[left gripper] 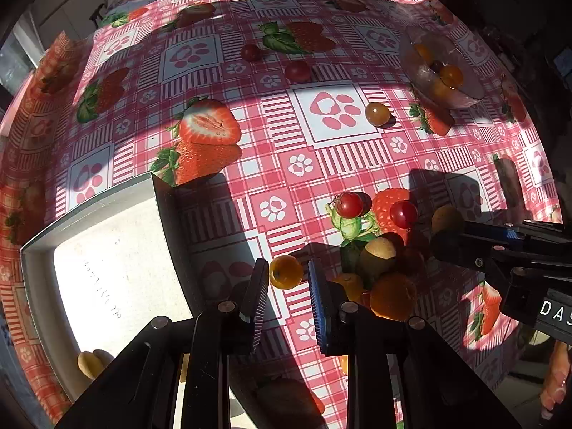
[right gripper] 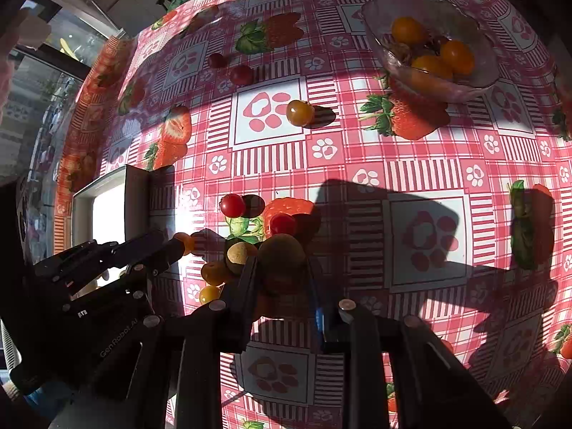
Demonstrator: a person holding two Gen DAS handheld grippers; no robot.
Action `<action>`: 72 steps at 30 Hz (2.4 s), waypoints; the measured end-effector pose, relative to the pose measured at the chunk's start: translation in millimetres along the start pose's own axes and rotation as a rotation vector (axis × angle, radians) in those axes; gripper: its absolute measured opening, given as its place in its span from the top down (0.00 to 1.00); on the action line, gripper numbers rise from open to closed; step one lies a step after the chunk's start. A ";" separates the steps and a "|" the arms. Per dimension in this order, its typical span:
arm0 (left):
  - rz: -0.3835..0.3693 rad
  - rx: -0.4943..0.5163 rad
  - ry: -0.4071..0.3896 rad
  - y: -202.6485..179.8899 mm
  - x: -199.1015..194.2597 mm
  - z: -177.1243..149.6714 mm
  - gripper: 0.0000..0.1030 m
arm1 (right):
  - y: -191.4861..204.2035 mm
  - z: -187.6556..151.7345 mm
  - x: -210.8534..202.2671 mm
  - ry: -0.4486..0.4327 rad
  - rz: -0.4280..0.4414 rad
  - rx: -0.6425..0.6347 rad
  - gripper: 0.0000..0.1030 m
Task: Organize fruits
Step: 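Grasp a yellow cherry tomato with the left tool while the right tool grasps a brown fruit, then carry both fruits into the white tray and open both tools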
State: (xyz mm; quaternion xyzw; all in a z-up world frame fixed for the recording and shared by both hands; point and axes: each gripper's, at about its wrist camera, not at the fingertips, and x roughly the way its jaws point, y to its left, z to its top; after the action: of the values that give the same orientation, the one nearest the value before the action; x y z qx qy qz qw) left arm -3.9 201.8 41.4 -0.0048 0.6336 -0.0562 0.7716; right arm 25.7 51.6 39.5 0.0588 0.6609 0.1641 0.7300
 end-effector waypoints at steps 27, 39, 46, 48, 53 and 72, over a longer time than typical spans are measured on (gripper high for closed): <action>0.054 0.033 -0.092 11.6 -22.3 -11.7 0.28 | 54.4 -20.8 -13.2 0.017 0.011 -0.084 0.72; 0.139 0.082 0.037 -7.2 33.4 2.2 0.62 | 18.5 -24.3 -18.7 0.005 0.025 0.005 0.72; 0.031 -0.010 0.028 7.6 22.5 -6.8 0.77 | 21.8 -20.9 -17.2 0.001 0.041 0.002 0.72; 0.006 -0.045 0.009 16.7 12.0 -9.2 0.77 | 23.6 -20.3 -17.3 0.000 0.044 0.000 0.72; -0.007 -0.099 -0.032 35.9 -12.5 -15.5 0.77 | 32.9 -18.3 -16.2 0.002 0.049 -0.020 0.72; 0.090 -0.223 -0.089 119.5 -45.4 -49.4 0.77 | 145.5 -9.7 14.4 0.043 0.089 -0.212 0.72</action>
State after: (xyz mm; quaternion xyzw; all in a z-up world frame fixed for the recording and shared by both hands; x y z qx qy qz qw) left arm -51.3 327.9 66.7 -0.0648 0.6005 0.0494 0.7955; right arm -6.3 191.6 68.8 0.0069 0.6520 0.2667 0.7098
